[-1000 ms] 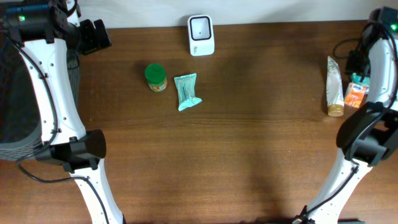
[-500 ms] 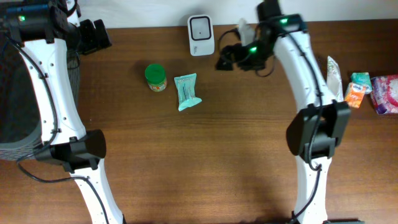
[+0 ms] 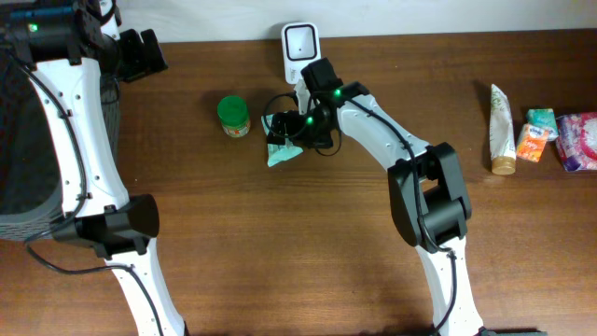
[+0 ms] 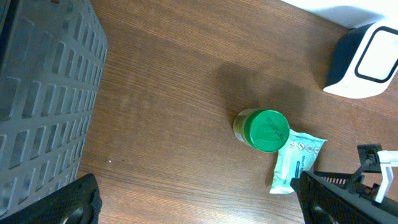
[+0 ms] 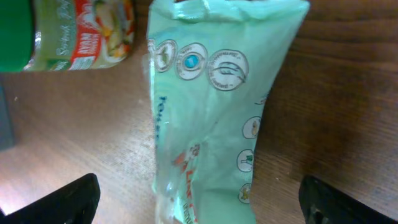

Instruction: Scan the item barcode

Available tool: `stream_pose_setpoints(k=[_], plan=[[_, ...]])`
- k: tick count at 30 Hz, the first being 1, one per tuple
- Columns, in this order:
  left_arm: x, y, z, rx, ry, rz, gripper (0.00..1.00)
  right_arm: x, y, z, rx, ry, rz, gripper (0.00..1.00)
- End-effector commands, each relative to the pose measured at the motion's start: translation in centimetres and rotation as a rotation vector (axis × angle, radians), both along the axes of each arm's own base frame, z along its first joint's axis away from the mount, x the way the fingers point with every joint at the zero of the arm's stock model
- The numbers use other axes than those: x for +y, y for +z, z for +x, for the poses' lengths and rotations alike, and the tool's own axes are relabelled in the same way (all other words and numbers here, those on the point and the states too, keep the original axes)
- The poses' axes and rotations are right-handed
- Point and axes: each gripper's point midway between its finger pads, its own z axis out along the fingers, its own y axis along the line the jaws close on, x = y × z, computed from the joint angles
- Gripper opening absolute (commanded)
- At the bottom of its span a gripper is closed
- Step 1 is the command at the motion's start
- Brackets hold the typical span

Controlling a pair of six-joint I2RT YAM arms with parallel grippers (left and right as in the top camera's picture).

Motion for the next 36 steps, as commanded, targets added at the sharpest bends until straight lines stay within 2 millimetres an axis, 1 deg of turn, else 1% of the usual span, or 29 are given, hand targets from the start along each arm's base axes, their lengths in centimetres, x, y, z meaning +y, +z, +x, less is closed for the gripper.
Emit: stream_pose_setpoints(k=[1,2,3,4,6,7,8,9,10,11,13,15,17,18,20,21,22,23,25,26,27,30,31,33,34,35,36], plan=[[0.3,1.9,-0.6,-0.044,0.01,0.013,0.99,-0.8,-1.5,0.0,0.015,-0.052,-0.045,0.94],[0.3,1.9,-0.6,-0.044,0.01,0.013,0.99,-0.8,-2.0,0.0,0.004,-0.044,-0.043,0.93],[0.3,1.9,-0.6,-0.044,0.01,0.013,0.99,-0.9,-2.5,-0.1,0.001,-0.042,-0.042,0.86],[0.3,1.9,-0.6,-0.044,0.01,0.013,0.99,-0.9,-2.8,-0.2,0.0,-0.042,-0.041,0.75],[0.3,1.9,-0.6,-0.044,0.01,0.013,0.99,-0.9,-3.3,-0.3,-0.002,-0.041,-0.037,0.65],[0.3,1.9,-0.6,-0.044,0.01,0.013,0.99,-0.9,-3.4,-0.3,-0.002,-0.04,-0.036,0.6],[0.3,1.9,-0.6,-0.044,0.01,0.013,0.99,-0.9,-3.5,-0.4,-0.005,-0.029,-0.036,0.53],[0.3,1.9,-0.6,-0.044,0.01,0.013,0.99,-0.5,-3.2,-0.6,-0.019,0.013,-0.015,0.48],[0.3,1.9,-0.6,-0.044,0.01,0.013,0.99,0.0,-2.9,-0.8,-0.026,0.052,0.015,0.41],[0.3,1.9,-0.6,-0.044,0.01,0.013,0.99,0.4,-2.7,-1.1,-0.022,0.074,0.041,0.3],[0.3,1.9,-0.6,-0.044,0.01,0.013,0.99,0.4,-2.5,-1.3,-0.013,0.075,0.046,0.04],[0.3,1.9,-0.6,-0.044,0.01,0.013,0.99,0.1,-2.0,-1.2,-0.011,0.082,0.04,0.04],[0.3,1.9,-0.6,-0.044,0.01,0.013,0.99,-0.5,-0.6,-1.3,-0.01,0.11,0.011,0.04],[0.3,1.9,-0.6,-0.044,0.01,0.013,0.99,-1.5,0.4,-1.3,-0.013,0.104,-0.045,0.04],[0.3,1.9,-0.6,-0.044,0.01,0.013,0.99,-3.5,1.7,-1.2,-0.02,0.072,-0.163,0.04],[0.3,1.9,-0.6,-0.044,0.01,0.013,0.99,-5.3,2.8,-1.4,-0.021,0.047,-0.271,0.04],[0.3,1.9,-0.6,-0.044,0.01,0.013,0.99,-6.5,3.3,-1.6,-0.015,0.032,-0.341,0.04],[0.3,1.9,-0.6,-0.044,0.01,0.013,0.99,-8.7,3.9,-1.6,-0.001,-0.033,-0.456,0.04],[0.3,1.9,-0.6,-0.044,0.01,0.013,0.99,-14.9,4.9,-1.5,-0.013,-0.276,-0.781,0.04],[0.3,1.9,-0.6,-0.044,0.01,0.013,0.99,-15.9,4.9,-1.5,-0.023,-0.328,-0.834,0.04],[0.3,1.9,-0.6,-0.044,0.01,0.013,0.99,-16.3,4.7,-1.4,-0.026,-0.354,-0.849,0.04],[0.3,1.9,-0.6,-0.044,0.01,0.013,0.99,-15.4,4.3,-1.1,-0.038,-0.349,-0.824,0.04],[0.3,1.9,-0.6,-0.044,0.01,0.013,0.99,-15.1,4.3,-1.0,-0.047,-0.348,-0.819,0.07],[0.3,1.9,-0.6,-0.044,0.01,0.013,0.99,-14.6,4.3,-1.0,-0.057,-0.341,-0.815,0.25],[0.3,1.9,-0.6,-0.044,0.01,0.013,0.99,-14.3,4.3,-1.1,-0.059,-0.336,-0.814,0.26],[0.3,1.9,-0.6,-0.044,0.01,0.013,0.99,-14.2,4.3,-1.1,-0.06,-0.335,-0.814,0.28],[0.3,1.9,-0.6,-0.044,0.01,0.013,0.99,-14.2,4.3,-1.1,-0.06,-0.335,-0.814,0.36]])
